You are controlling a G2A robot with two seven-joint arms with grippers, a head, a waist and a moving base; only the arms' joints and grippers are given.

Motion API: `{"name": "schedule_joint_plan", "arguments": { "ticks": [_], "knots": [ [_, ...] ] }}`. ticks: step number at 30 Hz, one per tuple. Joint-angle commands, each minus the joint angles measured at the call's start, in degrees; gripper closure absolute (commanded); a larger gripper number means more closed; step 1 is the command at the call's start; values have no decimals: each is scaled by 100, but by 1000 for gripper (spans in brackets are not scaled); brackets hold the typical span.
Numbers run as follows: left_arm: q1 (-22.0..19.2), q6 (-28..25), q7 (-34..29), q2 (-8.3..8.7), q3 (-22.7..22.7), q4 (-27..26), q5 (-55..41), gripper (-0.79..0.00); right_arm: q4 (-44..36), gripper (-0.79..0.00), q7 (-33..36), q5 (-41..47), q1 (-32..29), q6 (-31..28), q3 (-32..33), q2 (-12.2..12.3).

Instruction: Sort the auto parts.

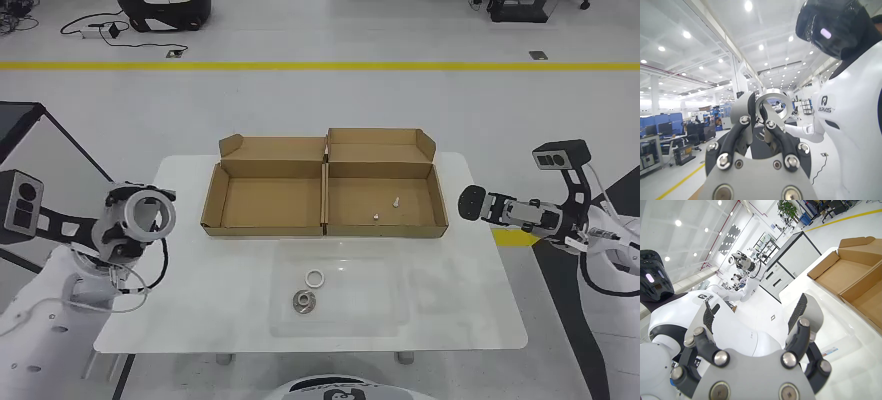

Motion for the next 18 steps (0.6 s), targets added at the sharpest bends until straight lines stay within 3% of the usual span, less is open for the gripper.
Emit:
{"name": "schedule_joint_plan", "arguments": {
  "ticks": [1, 13, 18],
  "knots": [
    [-31, 0, 0, -11, -16, -89, -128, 0, 0, -785, 0, 0, 0, 0, 0, 0],
    [-185, 0, 0, -208, -47, -386, -1001, 0, 0, -785, 0, 0, 0, 0, 0, 0],
    [-184, 0, 0, -243, -1, -234, -712, 0, 0, -785, 0, 0, 0, 0, 0, 0]
  ]
}}
